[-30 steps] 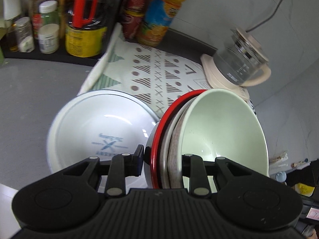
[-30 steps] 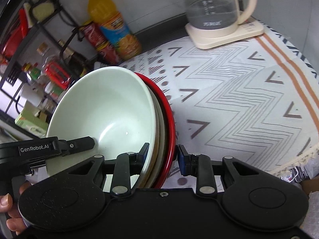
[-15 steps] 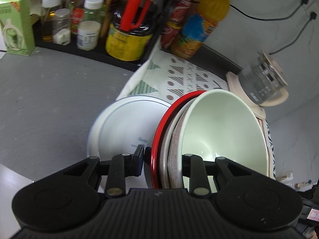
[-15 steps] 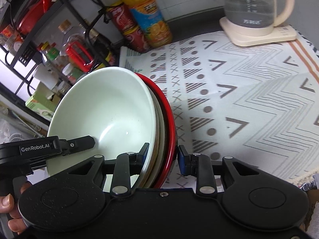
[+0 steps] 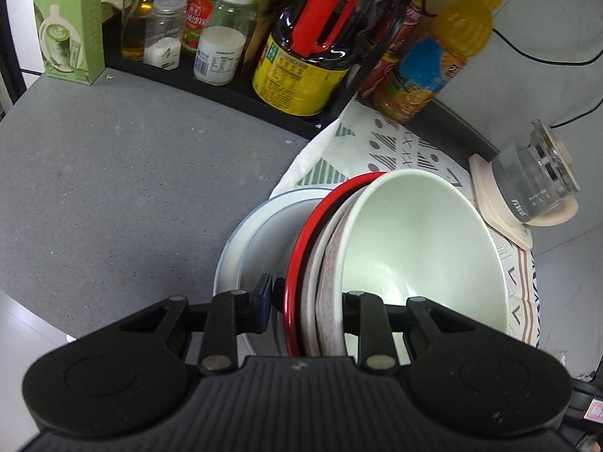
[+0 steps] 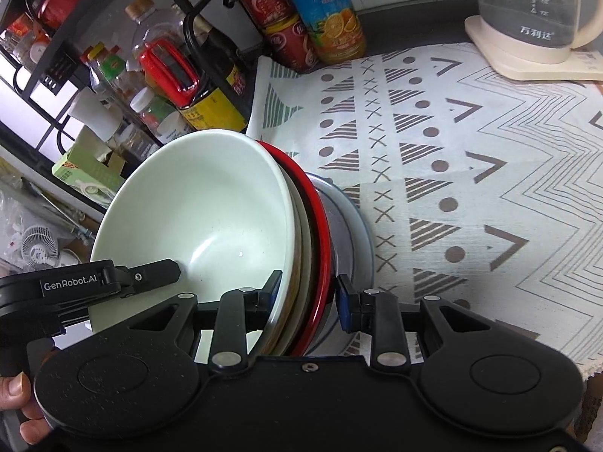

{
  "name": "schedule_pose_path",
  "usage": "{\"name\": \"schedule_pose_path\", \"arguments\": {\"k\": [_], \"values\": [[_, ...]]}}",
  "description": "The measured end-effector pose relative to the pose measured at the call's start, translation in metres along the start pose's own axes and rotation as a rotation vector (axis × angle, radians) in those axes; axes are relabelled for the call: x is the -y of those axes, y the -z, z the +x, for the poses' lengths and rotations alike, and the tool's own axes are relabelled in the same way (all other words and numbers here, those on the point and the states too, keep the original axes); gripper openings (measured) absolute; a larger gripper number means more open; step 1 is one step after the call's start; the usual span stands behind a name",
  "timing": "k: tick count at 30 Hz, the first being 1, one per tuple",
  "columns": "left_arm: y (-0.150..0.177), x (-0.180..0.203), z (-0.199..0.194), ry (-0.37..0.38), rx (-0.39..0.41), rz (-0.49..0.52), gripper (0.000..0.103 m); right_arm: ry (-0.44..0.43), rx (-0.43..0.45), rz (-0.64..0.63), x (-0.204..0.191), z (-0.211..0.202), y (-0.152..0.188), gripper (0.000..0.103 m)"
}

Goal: Organize plates and bowls
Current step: 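Carry the red bowl stack with both tools and lower it onto the plates, then open both tools and release the red bowl on the plate stack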

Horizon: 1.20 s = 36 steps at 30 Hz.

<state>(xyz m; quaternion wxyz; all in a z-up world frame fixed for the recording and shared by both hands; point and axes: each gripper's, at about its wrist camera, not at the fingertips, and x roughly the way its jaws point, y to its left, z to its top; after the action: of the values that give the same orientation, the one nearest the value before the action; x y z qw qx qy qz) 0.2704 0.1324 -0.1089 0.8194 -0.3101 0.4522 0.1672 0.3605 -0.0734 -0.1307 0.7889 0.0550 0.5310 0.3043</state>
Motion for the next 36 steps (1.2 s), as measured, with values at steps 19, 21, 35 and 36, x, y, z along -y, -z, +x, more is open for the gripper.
{"name": "schedule_pose_path", "arguments": {"k": [19, 21, 35, 36], "values": [[-0.004, -0.013, 0.023, 0.006, -0.026, -0.058, 0.026, 0.018, -0.01, 0.01, -0.003, 0.02, -0.008, 0.031], [-0.005, -0.015, 0.024, 0.014, -0.026, -0.068, 0.026, 0.017, -0.01, 0.014, -0.002, 0.021, -0.009, 0.032], [-0.011, -0.003, -0.001, -0.051, 0.027, -0.023, 0.074, 0.068, 0.065, 0.014, -0.005, 0.003, -0.012, 0.087], [-0.01, -0.001, -0.002, -0.055, 0.023, -0.011, 0.074, 0.074, 0.068, 0.021, -0.004, 0.001, -0.012, 0.088]]}}
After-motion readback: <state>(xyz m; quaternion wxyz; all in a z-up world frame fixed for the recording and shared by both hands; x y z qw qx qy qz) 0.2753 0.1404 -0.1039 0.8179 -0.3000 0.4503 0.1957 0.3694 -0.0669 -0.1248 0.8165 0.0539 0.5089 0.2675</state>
